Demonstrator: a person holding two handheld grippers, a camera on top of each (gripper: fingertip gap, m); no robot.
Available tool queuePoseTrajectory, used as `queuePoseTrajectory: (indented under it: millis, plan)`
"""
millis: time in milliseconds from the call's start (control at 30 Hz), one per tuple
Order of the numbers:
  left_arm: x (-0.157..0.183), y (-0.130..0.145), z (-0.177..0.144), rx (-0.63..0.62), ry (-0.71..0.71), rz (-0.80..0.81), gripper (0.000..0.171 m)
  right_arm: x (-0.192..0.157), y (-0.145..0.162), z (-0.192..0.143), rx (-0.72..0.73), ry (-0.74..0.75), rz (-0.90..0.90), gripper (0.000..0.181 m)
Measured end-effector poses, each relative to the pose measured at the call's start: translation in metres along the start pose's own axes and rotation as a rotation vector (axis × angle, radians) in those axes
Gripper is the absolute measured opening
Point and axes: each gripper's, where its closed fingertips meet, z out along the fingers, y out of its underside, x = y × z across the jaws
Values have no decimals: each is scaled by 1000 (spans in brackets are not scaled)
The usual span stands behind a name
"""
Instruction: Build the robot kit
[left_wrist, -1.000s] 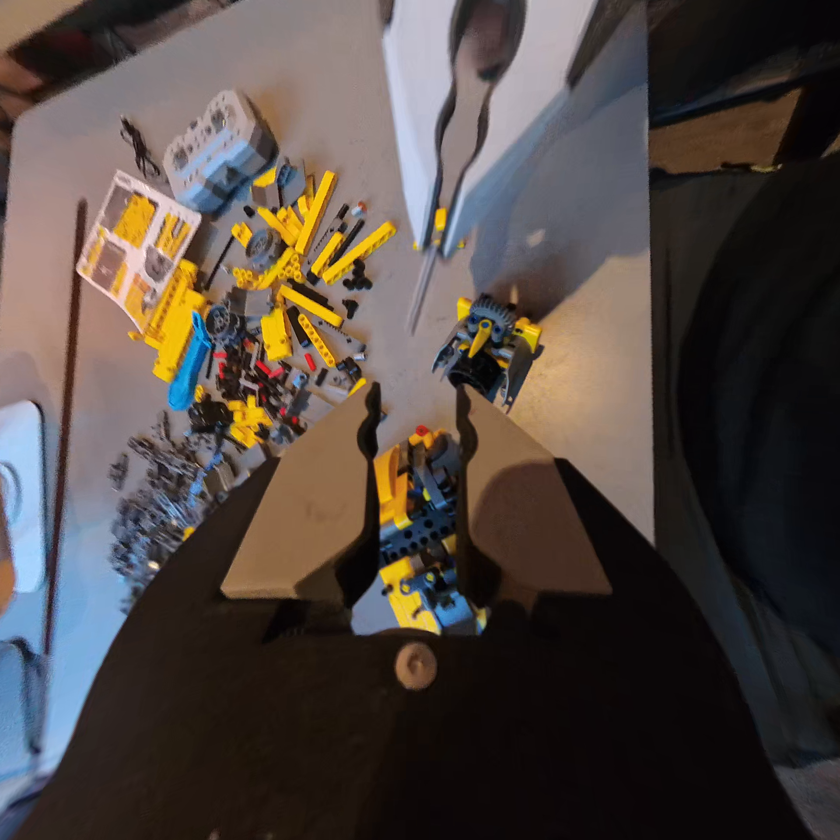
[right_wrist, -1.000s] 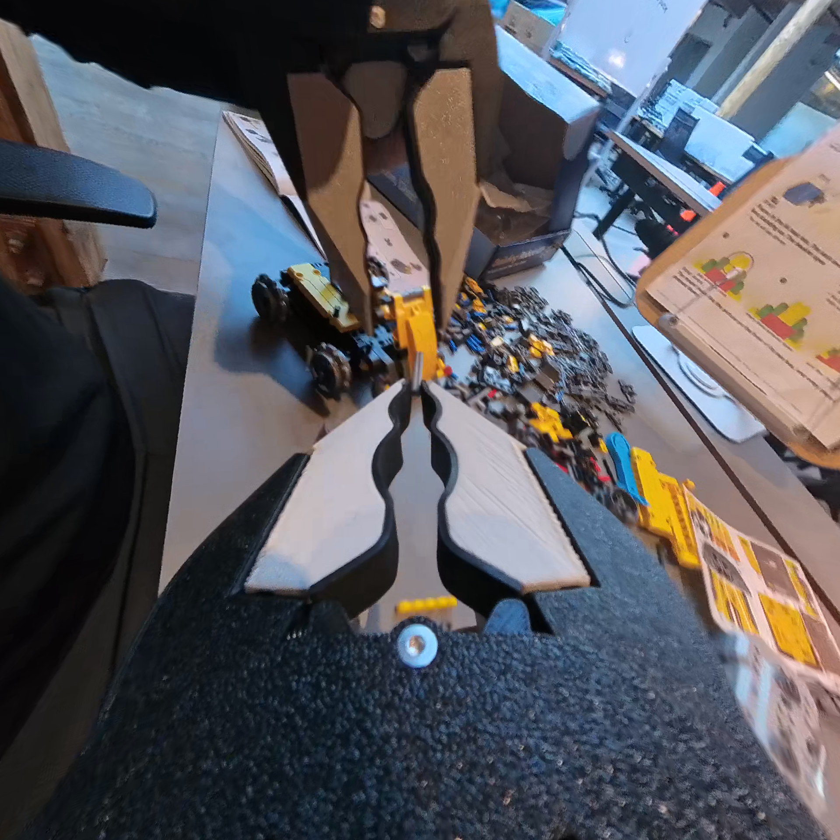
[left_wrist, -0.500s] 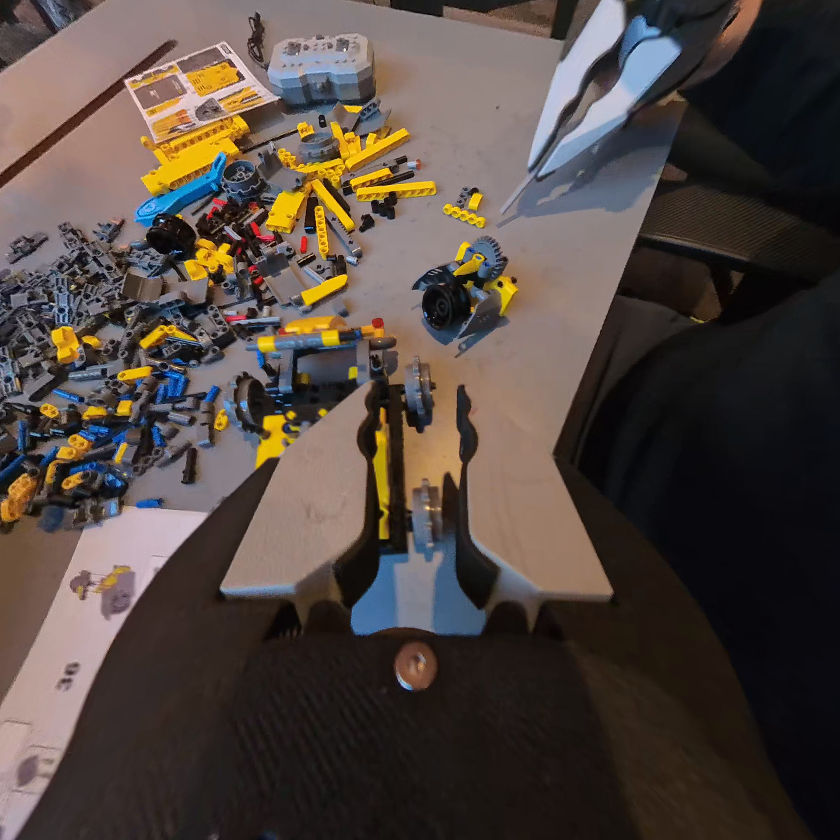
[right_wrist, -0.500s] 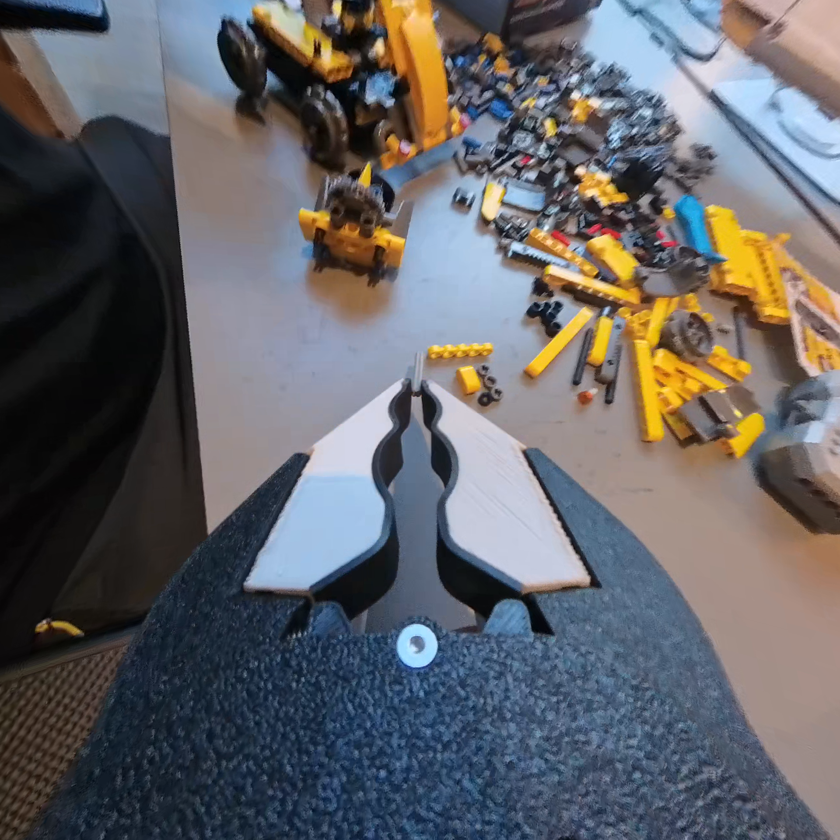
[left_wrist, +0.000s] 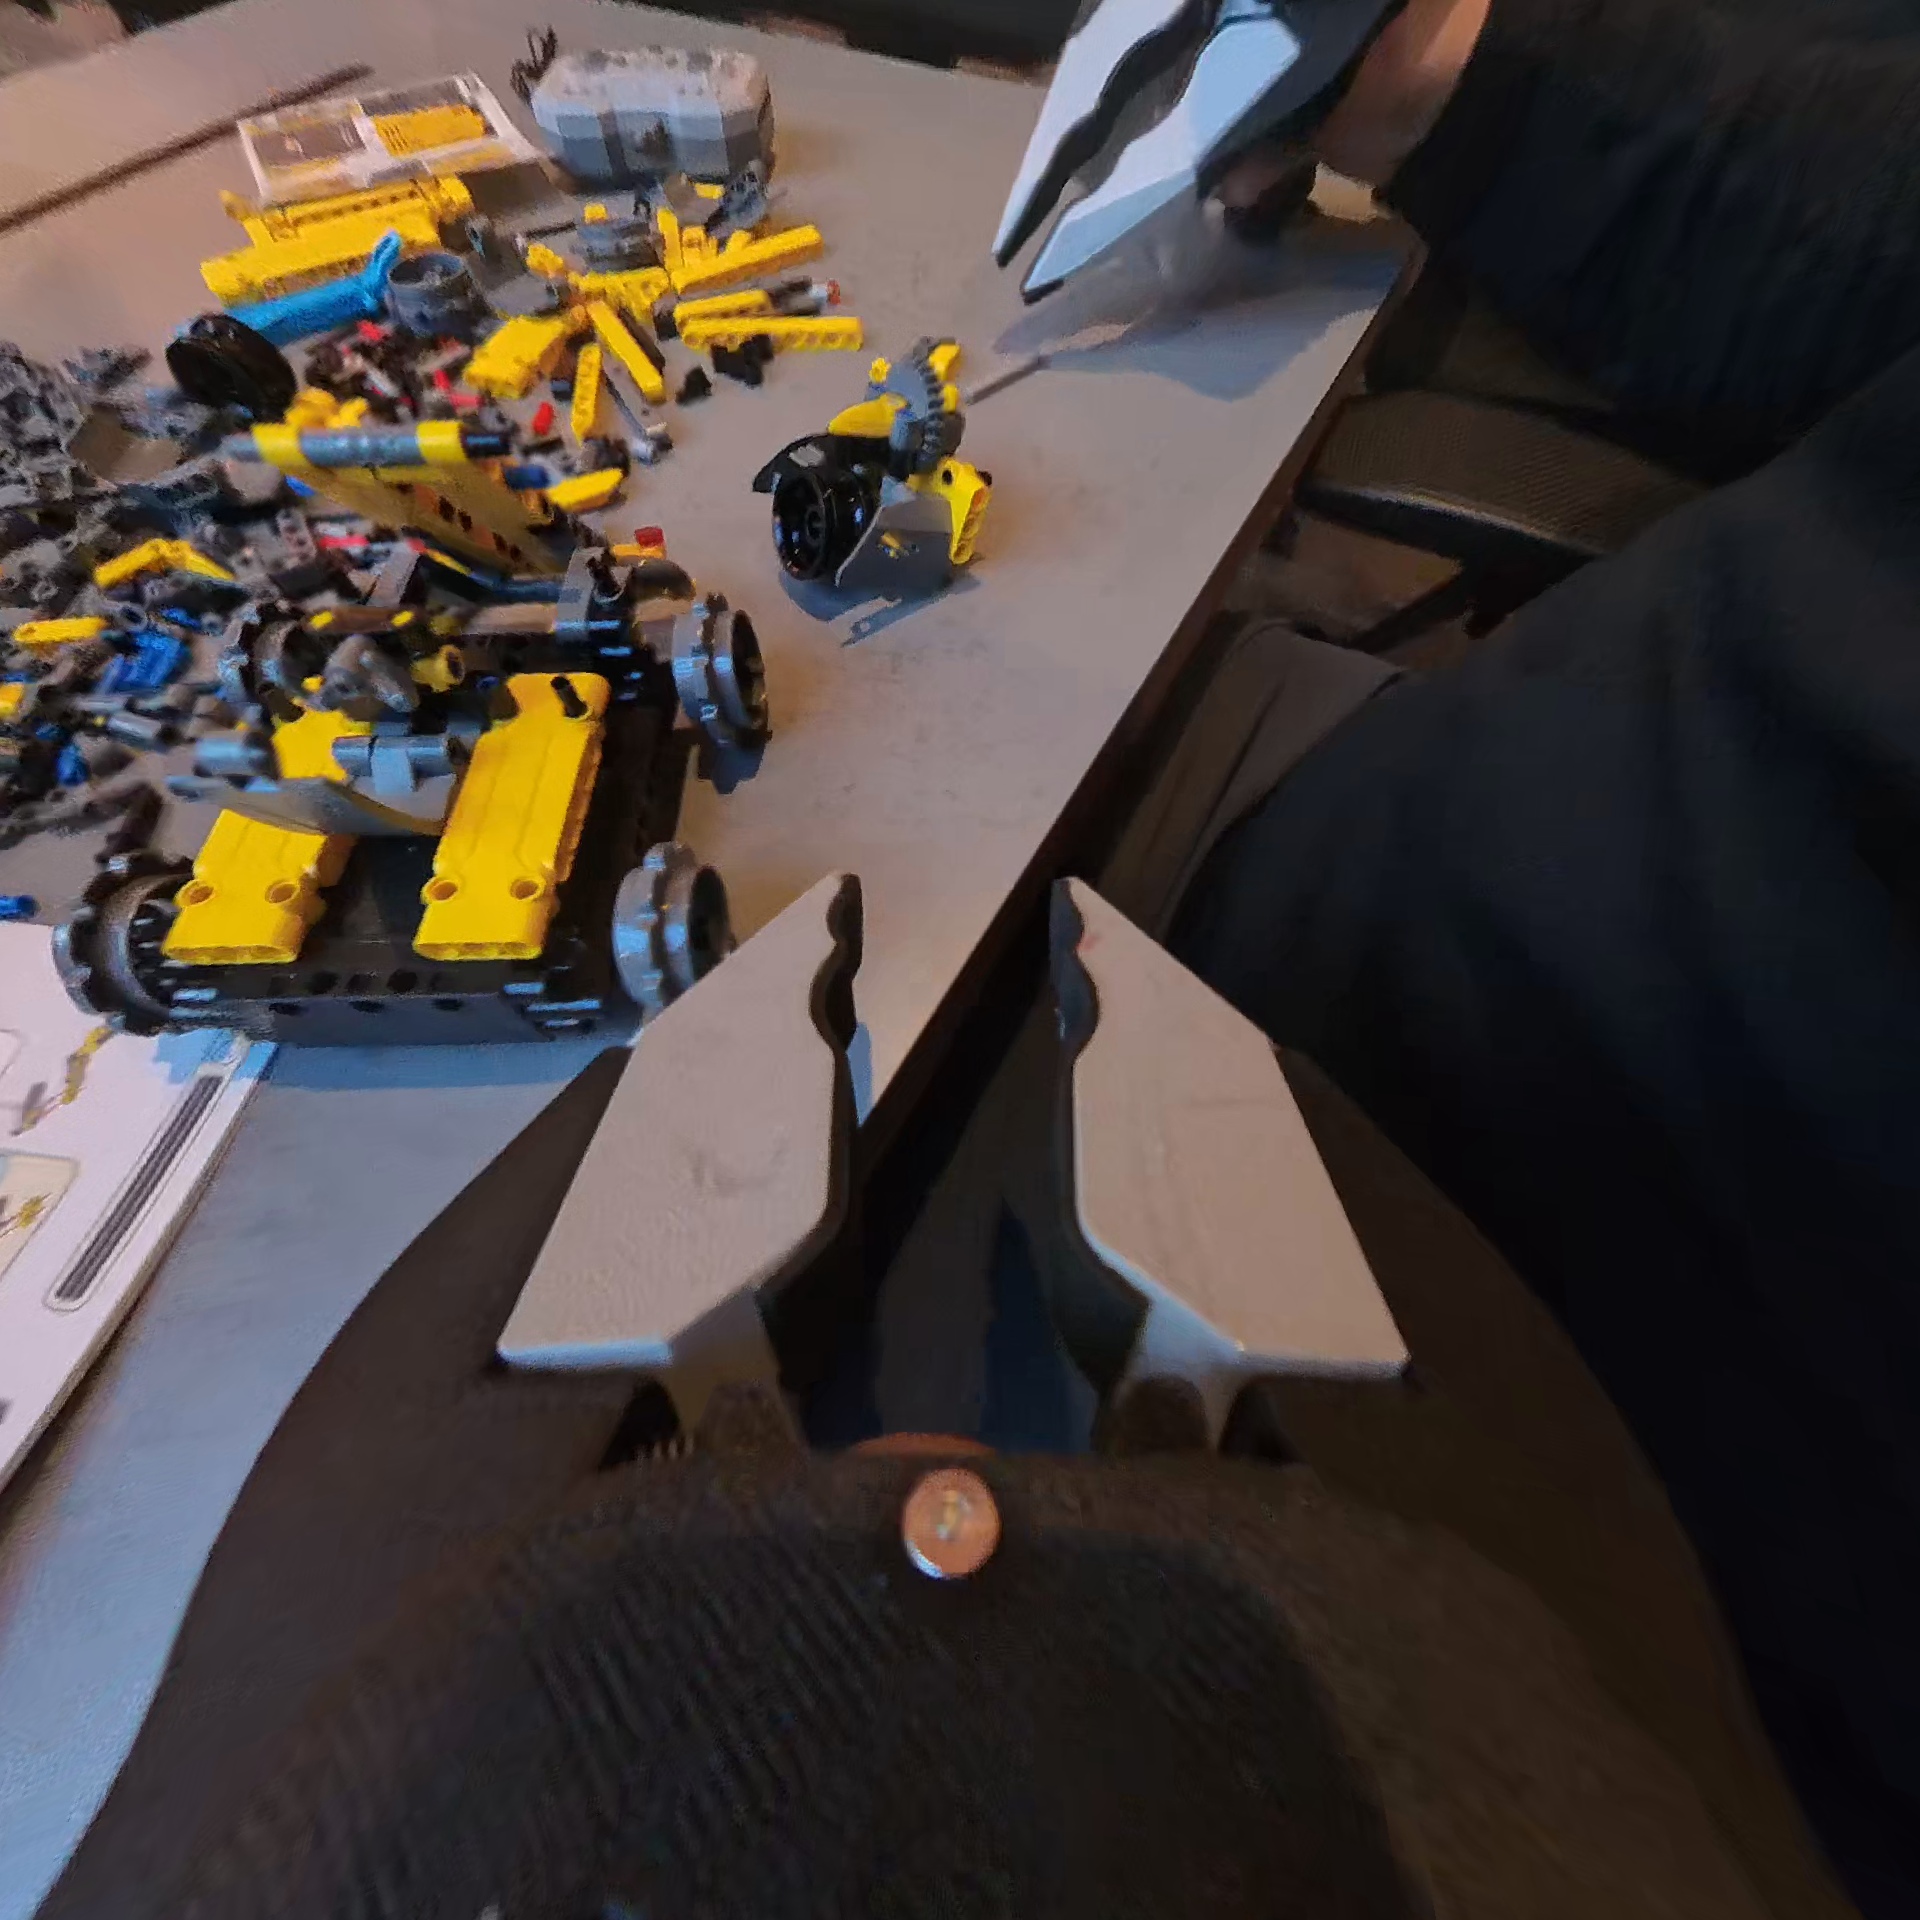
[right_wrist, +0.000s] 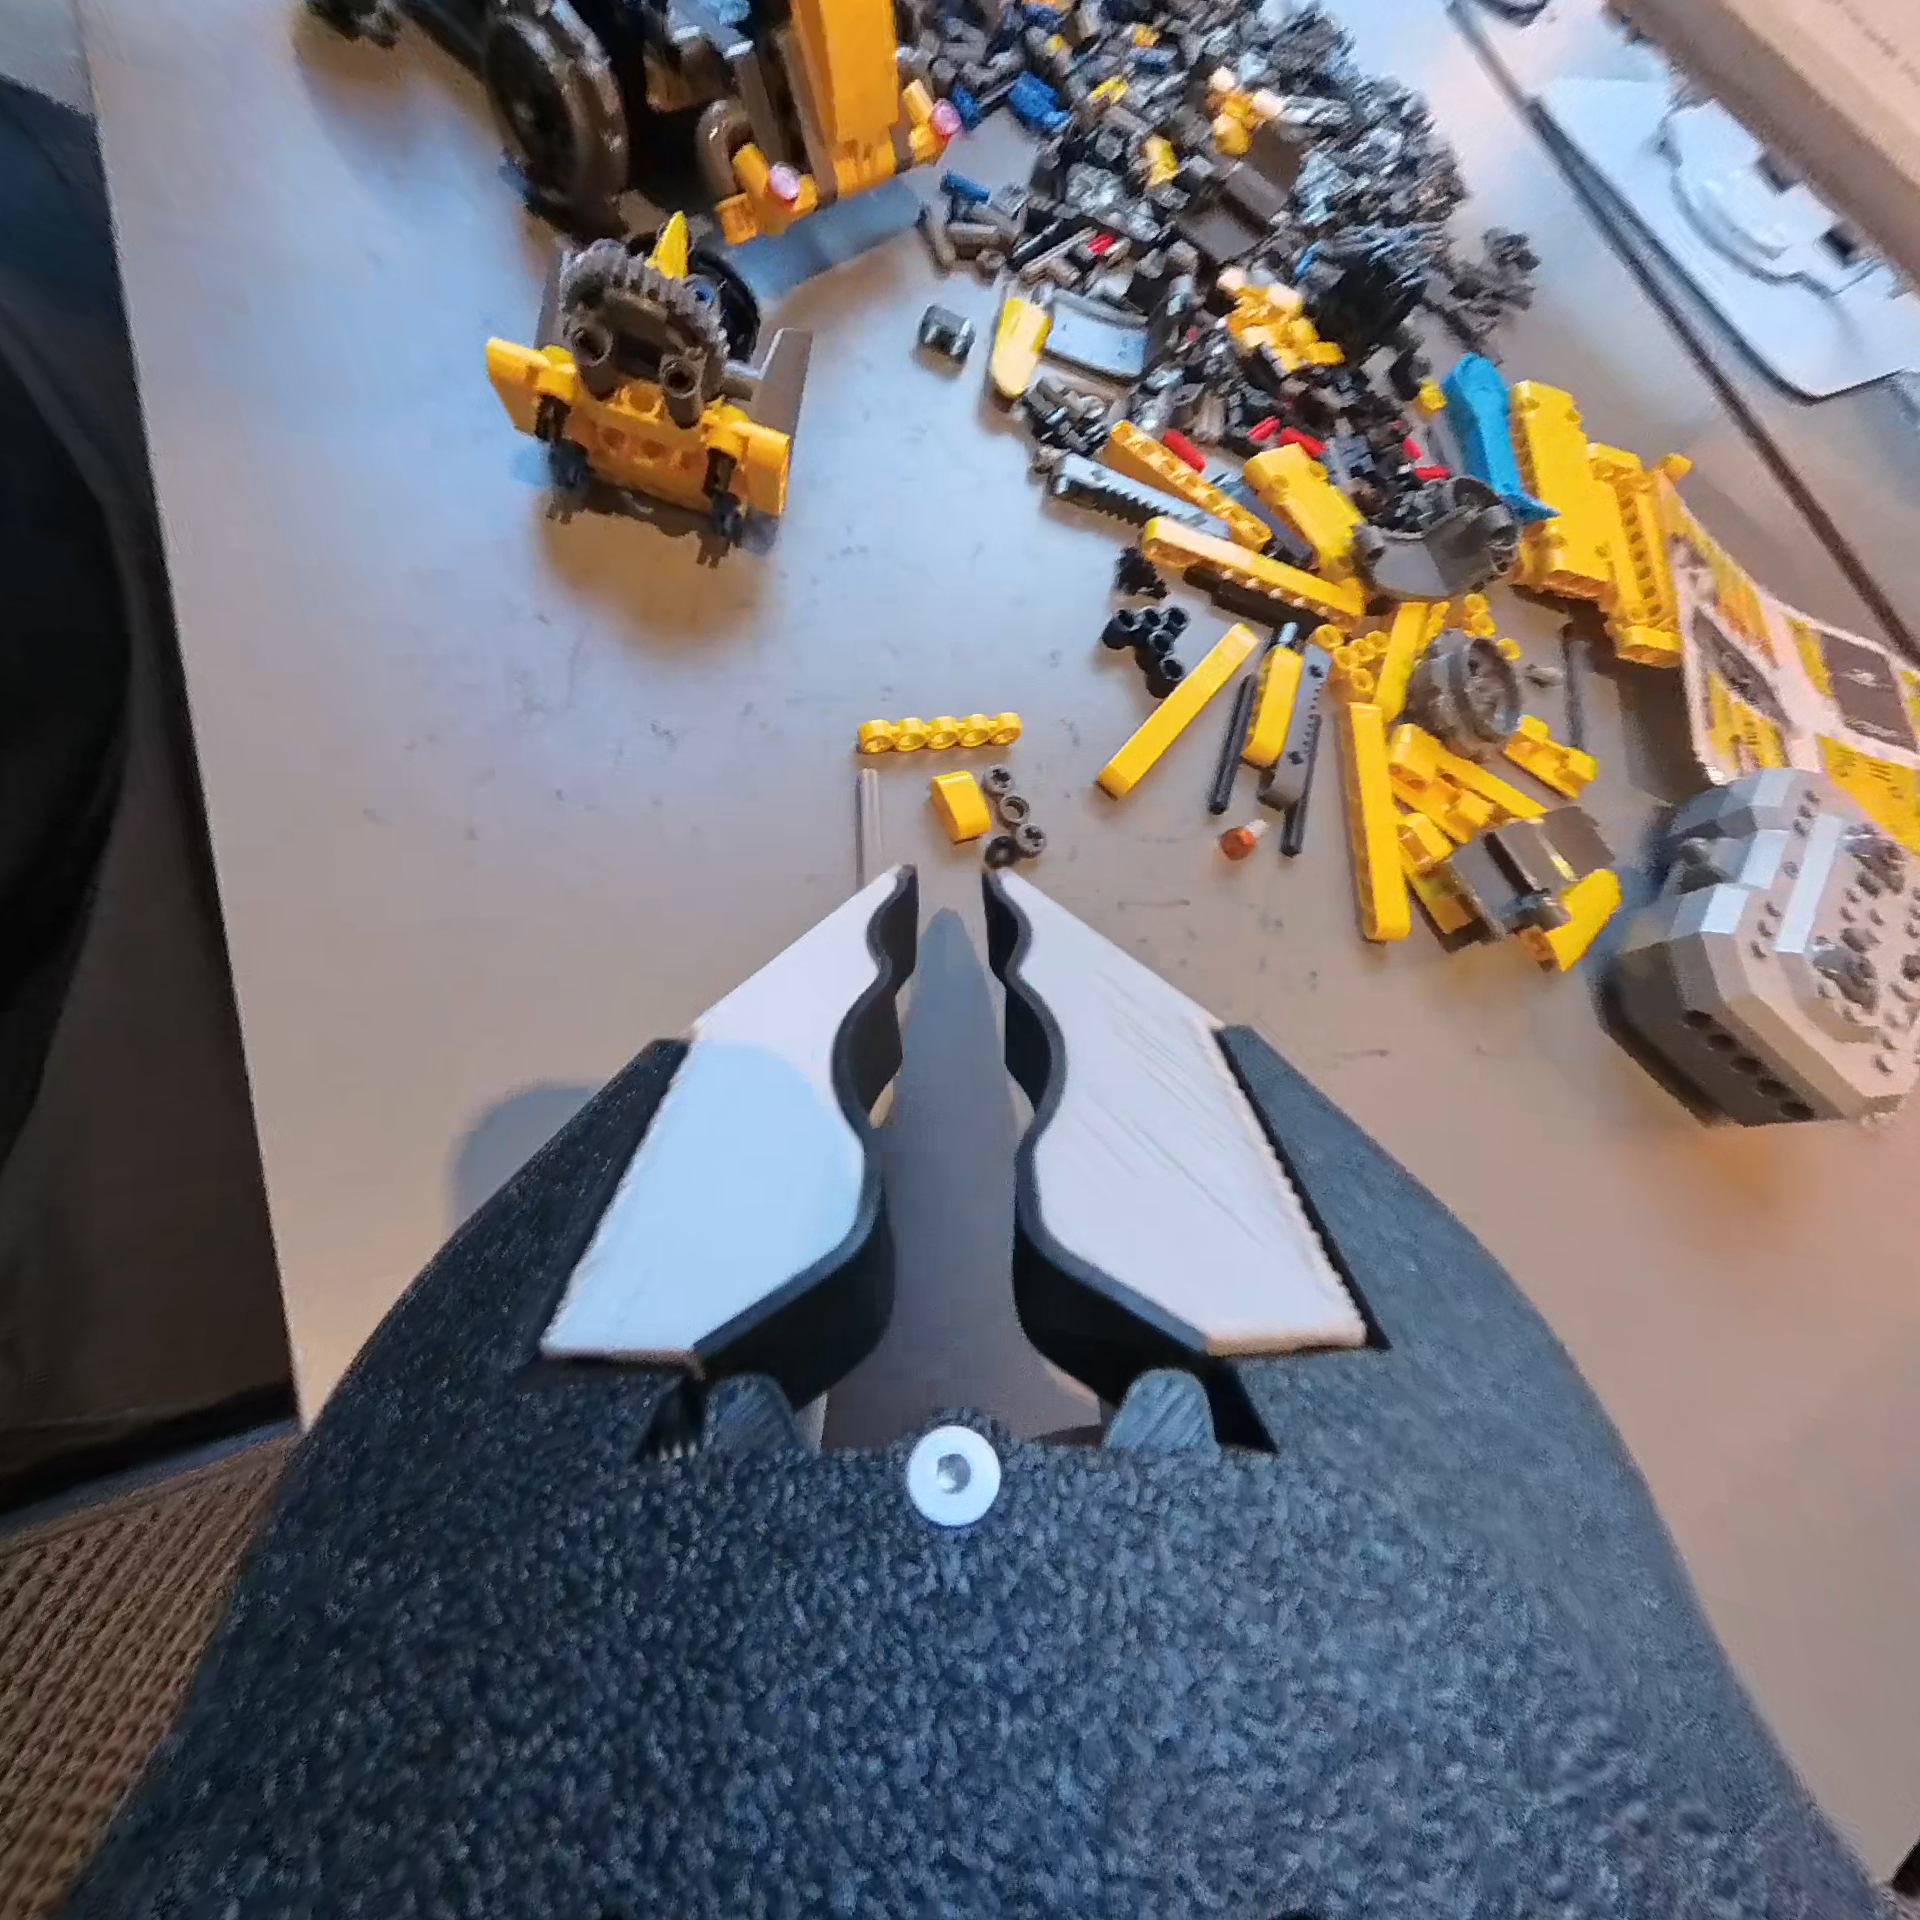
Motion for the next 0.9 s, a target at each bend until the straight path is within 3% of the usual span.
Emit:
queuePoseTrajectory:
  millis: [133, 233, 567, 900]
  plan:
    - [18, -5, 13, 110, 55, -15, 34, 22, -13, -6, 113, 97, 63, 13]
    - [12, 6, 18, 81, 32, 3, 39, 36, -15, -9, 149, 141, 119, 14]
    - [13, 20, 21, 51, 16, 54, 37, 75, -13, -14, 160, 369, 176, 14]
    - [3, 18, 17, 89, 30, -51, 37, 73, -7, 1, 67, 379, 115, 6]
